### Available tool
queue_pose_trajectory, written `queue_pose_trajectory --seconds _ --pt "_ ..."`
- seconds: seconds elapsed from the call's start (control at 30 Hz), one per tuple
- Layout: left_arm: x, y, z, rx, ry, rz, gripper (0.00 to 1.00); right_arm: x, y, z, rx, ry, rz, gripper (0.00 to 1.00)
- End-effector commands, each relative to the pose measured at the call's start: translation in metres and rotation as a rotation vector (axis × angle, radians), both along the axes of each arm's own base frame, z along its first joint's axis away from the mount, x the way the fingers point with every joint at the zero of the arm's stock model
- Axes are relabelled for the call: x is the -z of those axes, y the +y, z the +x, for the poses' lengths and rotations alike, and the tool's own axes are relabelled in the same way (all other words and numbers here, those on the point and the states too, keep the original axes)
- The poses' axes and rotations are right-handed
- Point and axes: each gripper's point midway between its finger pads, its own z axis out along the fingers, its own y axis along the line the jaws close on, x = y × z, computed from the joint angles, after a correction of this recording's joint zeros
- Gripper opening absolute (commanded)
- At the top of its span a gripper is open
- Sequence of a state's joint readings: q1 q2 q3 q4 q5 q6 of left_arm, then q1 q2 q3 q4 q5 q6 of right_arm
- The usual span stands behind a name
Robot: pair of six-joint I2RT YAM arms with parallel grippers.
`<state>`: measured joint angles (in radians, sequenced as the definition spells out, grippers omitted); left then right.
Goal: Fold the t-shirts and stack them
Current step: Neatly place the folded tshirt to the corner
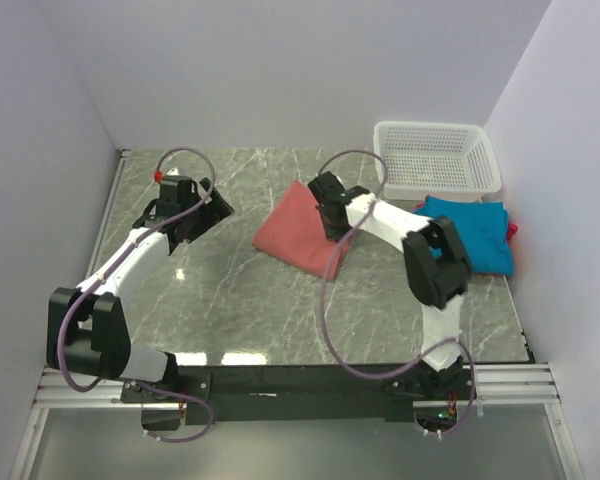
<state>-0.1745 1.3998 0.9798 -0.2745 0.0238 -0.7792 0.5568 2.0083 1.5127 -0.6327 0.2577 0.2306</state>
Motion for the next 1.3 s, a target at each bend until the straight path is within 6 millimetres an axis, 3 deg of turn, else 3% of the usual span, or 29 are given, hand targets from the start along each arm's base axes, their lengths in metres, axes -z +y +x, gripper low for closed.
queue_pose_trajectory --seconds 0.0,0.03,0.2,0.33,0.5,0.7,0.83,0.87,0.97,1.17,1.27 --pt "-0.011 0.004 -0.007 -0.008 -0.035 0.013 0.99 -0.058 -0.055 -0.015 0.047 -0.162 -0.18 0.0" --pt "-0.013 0.004 -0.008 -0.007 -0.042 0.013 0.99 -0.077 -0.071 -0.019 0.082 -0.217 -0.225 0.0" --pt "-0.022 0.005 -0.011 -0.004 -0.072 0.014 0.99 -0.102 -0.128 -0.048 0.158 -0.261 -0.441 0.0" --pt "-0.027 0.006 -0.014 -0.003 -0.085 0.014 0.99 -0.102 -0.145 -0.054 0.2 -0.23 -0.387 0.0" --pt "-0.029 0.011 -0.015 -0.022 -0.093 0.035 1.0 -0.06 -0.139 -0.05 0.243 -0.145 -0.113 0.0" --pt "-0.025 0.012 -0.013 -0.023 -0.078 0.041 0.99 -0.025 -0.155 -0.043 0.293 -0.078 -0.057 0.0" --pt "-0.021 0.011 -0.012 -0.02 -0.07 0.044 0.99 0.001 -0.16 -0.039 0.298 -0.017 -0.048 0.13" --pt "-0.02 0.012 -0.012 -0.023 -0.065 0.046 0.99 0.005 -0.163 -0.037 0.305 -0.013 -0.048 0.27" --pt "-0.017 0.013 -0.01 -0.028 -0.054 0.054 0.99 0.016 -0.168 -0.037 0.338 0.013 -0.042 0.45" --pt "-0.012 0.012 -0.01 -0.023 -0.04 0.055 1.0 0.033 -0.177 -0.046 0.41 0.064 -0.03 0.52" --pt "-0.011 0.011 -0.009 -0.019 -0.038 0.052 0.99 0.037 -0.177 -0.051 0.419 0.109 0.027 0.63"
